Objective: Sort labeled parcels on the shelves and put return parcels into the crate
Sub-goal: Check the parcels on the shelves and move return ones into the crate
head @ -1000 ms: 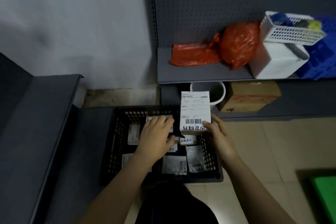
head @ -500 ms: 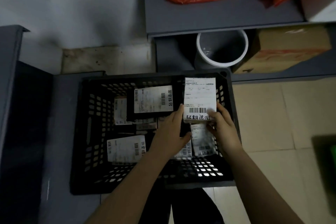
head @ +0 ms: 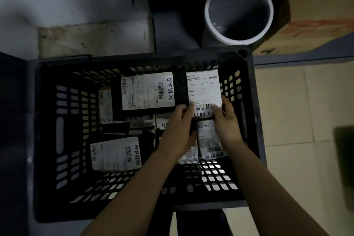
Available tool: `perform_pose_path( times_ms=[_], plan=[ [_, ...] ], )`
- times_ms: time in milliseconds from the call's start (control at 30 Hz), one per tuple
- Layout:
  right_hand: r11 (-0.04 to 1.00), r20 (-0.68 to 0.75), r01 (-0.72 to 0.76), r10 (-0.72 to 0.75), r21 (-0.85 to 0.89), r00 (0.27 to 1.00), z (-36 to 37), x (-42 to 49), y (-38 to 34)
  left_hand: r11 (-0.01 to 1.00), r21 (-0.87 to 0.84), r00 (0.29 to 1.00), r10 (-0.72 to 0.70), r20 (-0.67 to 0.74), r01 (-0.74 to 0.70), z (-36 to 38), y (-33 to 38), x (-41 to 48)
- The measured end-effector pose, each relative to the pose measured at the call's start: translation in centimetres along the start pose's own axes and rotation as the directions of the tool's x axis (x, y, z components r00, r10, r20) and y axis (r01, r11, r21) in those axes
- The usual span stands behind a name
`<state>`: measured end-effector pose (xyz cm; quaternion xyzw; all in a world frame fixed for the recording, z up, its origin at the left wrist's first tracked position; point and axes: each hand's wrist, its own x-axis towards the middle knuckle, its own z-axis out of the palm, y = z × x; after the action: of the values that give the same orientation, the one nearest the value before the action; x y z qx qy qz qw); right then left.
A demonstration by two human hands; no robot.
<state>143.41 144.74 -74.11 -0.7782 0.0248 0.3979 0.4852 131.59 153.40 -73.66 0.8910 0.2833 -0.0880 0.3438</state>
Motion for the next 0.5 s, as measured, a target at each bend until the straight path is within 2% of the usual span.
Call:
perform_pose_path(
  times_ms=[133, 267, 367, 500],
  plan=[
    [0.990, 0.028, 0.067, -0.064, -0.124, 0.998, -0.3, -0.1, 0.2, 0.991, 0.135, 0.996, 0.031, -0.087, -0.019, 0.7, -0.2, 0.2],
    [0.918, 0.120, 0.243, -0.216, -0.314, 0.969, -0.4, 0.0, 1.0, 0.963, 0.268, 0.987, 0.043, -0.158, 0.001, 0.8, -0.4, 0.2],
    [0.851, 0.201, 0.271, -0.199, -0.450, 0.959, -0.3, 0.2, 1.1, 0.946, 0.324, 0.987, 0.061, -0.146, -0.011, 0.9, -0.7, 0.4],
    [0.735, 0.241, 0.314, -0.208, -0.601, 0.948, -0.4, 0.7, 0.9, 0.937, 0.348, 0.991, 0.077, -0.113, -0.033, 1.1, -0.9, 0.6]
  ],
)
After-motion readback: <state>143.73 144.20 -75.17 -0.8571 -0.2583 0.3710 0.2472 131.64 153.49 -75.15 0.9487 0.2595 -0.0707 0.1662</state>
